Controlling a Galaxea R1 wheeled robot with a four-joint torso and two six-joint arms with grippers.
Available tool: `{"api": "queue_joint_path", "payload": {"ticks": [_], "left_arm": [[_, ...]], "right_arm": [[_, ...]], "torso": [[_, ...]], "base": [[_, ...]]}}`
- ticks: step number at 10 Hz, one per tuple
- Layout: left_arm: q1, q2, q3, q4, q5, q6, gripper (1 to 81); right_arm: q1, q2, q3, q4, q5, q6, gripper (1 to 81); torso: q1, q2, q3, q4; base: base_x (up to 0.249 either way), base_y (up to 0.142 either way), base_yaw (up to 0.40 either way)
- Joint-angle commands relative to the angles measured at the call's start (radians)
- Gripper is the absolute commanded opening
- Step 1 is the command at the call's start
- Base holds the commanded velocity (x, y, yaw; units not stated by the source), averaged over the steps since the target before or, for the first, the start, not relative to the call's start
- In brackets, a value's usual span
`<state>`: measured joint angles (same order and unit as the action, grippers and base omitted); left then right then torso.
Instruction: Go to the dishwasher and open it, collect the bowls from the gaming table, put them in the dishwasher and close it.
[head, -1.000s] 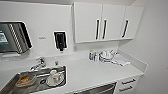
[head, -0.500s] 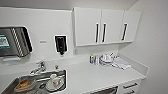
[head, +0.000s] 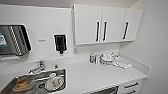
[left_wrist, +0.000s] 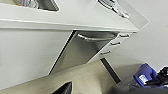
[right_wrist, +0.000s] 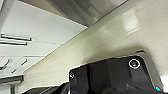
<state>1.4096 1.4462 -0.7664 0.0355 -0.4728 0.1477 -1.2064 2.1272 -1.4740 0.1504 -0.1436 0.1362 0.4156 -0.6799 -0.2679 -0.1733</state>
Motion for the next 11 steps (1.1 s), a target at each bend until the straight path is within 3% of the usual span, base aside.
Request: {"api": "queue_joint_path", "payload": {"ticks": [1, 2, 3, 6, 11], "left_arm": [[-0.054, -0.058, 0.035, 0.046, 0.016, 0.000, 81.1], [-0.054, -0.058, 0.036, 0.047, 0.016, 0.000, 81.1], [-0.054, -0.058, 0.032, 0.046, 0.016, -0.002, 81.1], [-0.054, -0.048, 0.015, 0.043, 0.016, -0.002, 81.1], [-0.056, -0.051, -0.010, 0.041, 0.011, -0.003, 81.1]], "right_arm": [[0.124, -0.062, 0.049, 0.064, -0.040, 0.002, 81.1], [0.141, -0.071, 0.067, 0.080, -0.040, 0.002, 81.1], [0.155, -0.082, 0.087, 0.087, -0.037, 0.002, 81.1], [0.178, -0.091, 0.114, 0.104, -0.034, 0.006, 81.1], [0.184, -0.116, 0.124, 0.115, -0.034, 0.006, 81.1]], "torso": [[0.063, -0.097, -0.092, 0.000], [0.085, -0.132, -0.125, 0.000], [0.110, -0.170, -0.067, 0.000], [0.164, -0.258, -0.106, 0.000], [0.282, -0.446, -0.110, 0.000]], "base": [[0.000, 0.000, 0.000], [0.000, 0.000, 0.000], [0.000, 0.000, 0.000], [0.000, 0.000, 0.000], [0.000, 0.000, 0.000]]}}
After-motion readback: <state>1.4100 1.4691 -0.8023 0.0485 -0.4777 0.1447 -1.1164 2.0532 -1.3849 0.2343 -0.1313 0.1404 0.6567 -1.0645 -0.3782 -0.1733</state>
